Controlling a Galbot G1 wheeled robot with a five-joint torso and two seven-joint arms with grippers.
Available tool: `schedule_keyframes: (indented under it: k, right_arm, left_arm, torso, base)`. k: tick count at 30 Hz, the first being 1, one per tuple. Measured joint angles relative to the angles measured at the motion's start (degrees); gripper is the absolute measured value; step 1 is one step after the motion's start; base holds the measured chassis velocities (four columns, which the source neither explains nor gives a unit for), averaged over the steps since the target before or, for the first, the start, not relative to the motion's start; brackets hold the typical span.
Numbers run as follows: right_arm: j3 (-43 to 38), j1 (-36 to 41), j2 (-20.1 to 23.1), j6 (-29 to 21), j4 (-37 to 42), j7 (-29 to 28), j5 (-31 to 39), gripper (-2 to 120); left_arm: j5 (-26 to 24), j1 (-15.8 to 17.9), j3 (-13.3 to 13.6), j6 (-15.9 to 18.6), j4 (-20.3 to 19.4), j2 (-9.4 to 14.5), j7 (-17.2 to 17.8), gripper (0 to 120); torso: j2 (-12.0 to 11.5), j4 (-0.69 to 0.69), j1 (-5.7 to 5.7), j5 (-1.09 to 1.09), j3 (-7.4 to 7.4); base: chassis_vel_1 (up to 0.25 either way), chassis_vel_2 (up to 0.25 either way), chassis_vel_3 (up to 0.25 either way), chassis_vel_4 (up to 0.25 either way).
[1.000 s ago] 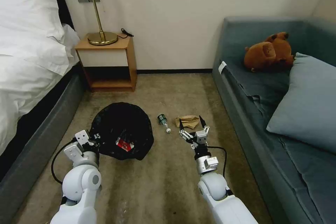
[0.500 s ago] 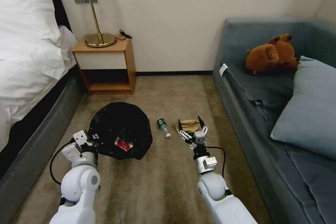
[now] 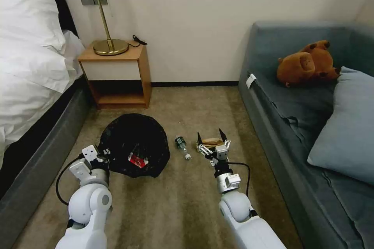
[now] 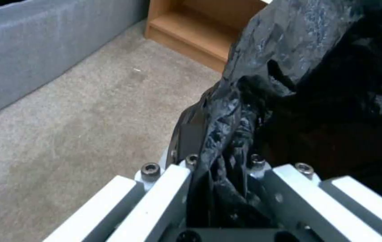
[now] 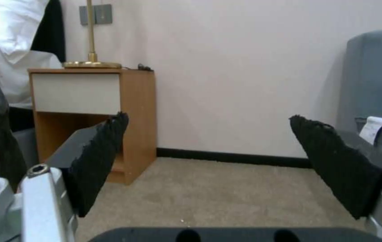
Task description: Pick up the trash bin, then pick up the garbage on the floor and place it into the trash bin.
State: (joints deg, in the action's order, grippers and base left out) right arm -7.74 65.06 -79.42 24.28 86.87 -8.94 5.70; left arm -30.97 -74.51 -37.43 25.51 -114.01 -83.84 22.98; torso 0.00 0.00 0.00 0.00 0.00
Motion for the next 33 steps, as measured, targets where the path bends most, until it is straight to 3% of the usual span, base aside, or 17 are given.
schedule_keyframes:
  k: [33]
  right_arm:
    - [-0.6,0.3,0.4,0.6,-0.5,0.1,-0.2,92]
  left_arm:
    - [0.1,-0.4,-1.0,-0.6,0.0,-0.4,-0.2,1]
  torso:
    - [0.0,0.0,0.0,0.01,0.0]
  base:
    - [-0.062,0.068,0.064,-0.069]
